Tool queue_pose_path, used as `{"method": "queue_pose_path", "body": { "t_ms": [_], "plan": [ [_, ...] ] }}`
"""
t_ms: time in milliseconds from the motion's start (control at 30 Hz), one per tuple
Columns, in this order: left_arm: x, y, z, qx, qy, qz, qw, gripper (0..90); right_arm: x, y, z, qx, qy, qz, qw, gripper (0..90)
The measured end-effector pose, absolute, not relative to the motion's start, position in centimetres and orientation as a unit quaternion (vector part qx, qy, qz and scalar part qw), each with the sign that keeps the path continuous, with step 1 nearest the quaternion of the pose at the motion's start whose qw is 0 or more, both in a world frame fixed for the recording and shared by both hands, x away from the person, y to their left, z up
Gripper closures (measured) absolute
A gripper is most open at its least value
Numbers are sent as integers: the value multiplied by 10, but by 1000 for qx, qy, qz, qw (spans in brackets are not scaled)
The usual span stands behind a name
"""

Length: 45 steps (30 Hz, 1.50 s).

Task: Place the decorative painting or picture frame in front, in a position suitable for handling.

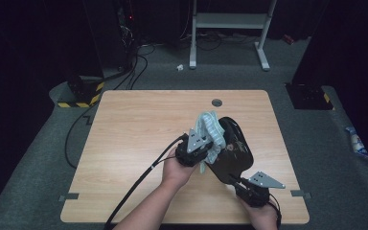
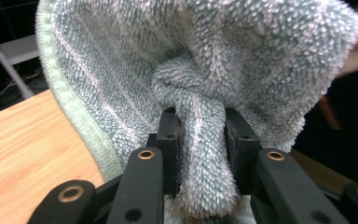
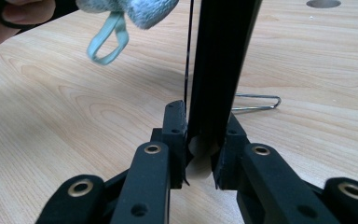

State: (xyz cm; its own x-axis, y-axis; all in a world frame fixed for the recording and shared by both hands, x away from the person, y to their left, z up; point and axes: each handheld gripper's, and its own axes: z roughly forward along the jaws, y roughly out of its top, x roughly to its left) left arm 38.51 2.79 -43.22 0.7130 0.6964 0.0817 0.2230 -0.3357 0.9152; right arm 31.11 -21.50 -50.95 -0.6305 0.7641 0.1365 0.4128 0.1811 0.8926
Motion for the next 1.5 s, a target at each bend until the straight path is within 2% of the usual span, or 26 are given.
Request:
{"method": "queue_pose_path", "body": {
  "t_ms": [333, 633, 1067, 1500],
  "plan": [
    [350, 0, -425, 804, 221, 231, 501, 714, 313, -215, -509, 393, 748, 506, 177, 778],
    [336, -13, -420, 821, 179, 237, 487, 715, 314, -215, -508, 391, 748, 506, 176, 778],
    [336, -14, -412, 812, 188, 235, 501, 714, 314, -215, -508, 390, 748, 506, 177, 778],
    [342, -15, -380, 784, 199, 250, 532, 714, 314, -215, -508, 390, 749, 505, 179, 777]
  ]
}}
